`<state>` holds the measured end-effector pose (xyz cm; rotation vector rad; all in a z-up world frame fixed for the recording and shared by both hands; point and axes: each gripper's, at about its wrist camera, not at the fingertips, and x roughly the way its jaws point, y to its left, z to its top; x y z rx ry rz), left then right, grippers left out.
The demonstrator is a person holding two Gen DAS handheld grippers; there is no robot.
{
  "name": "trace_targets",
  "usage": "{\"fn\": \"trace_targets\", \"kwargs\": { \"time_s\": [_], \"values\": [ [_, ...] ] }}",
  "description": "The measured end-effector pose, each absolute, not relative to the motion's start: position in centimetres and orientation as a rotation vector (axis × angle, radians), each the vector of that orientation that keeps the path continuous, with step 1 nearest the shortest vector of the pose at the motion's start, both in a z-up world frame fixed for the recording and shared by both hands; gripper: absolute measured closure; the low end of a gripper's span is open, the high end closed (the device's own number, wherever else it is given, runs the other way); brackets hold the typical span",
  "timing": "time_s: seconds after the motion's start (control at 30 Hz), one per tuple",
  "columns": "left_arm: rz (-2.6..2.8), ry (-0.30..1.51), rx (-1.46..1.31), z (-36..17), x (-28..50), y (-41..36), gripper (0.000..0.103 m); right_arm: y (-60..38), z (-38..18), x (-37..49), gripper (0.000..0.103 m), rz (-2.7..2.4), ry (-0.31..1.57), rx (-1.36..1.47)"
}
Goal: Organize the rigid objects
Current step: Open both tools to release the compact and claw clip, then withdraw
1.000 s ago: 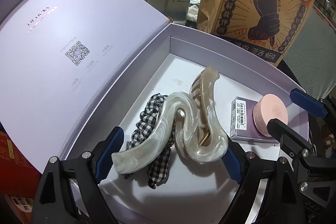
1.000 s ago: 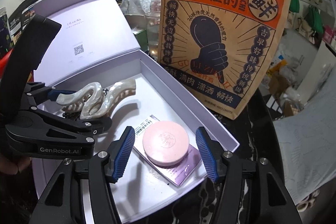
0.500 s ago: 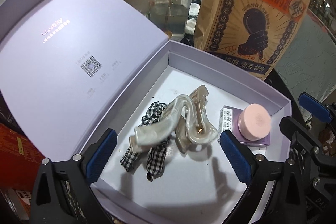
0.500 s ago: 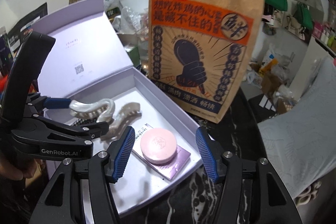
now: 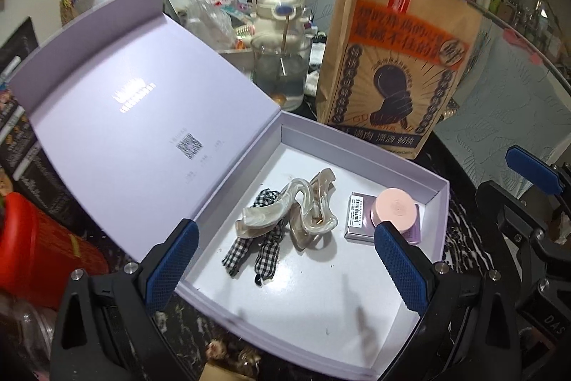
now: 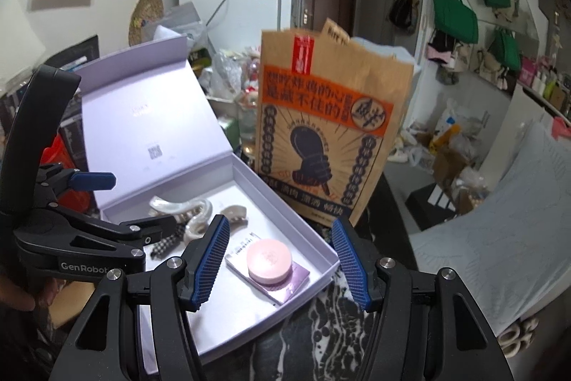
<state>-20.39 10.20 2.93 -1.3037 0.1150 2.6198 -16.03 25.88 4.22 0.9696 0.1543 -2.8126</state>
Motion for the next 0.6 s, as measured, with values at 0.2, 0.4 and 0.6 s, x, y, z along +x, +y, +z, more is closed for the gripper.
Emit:
{"fn": "trace_targets", "kwargs": {
  "time_s": [0.2,0.4,0.6],
  "values": [
    [2.653,0.12,-1.242,3.6,-20.1,10.7,0.003,25.8,5.7,-14.1,0.043,-2.824,0.163,0.919],
    [2.667,0.127,-1.207,6.1,-16.7,9.9,0.003,25.7,7.2,-12.2,0.04,-2.834,0.167,0.873],
    [2.671,0.115,-1.181,7.2,-14.6,9.2,0.003,25.6,8.5,-10.2,0.04,-2.844,0.173,0.816]
  ]
}}
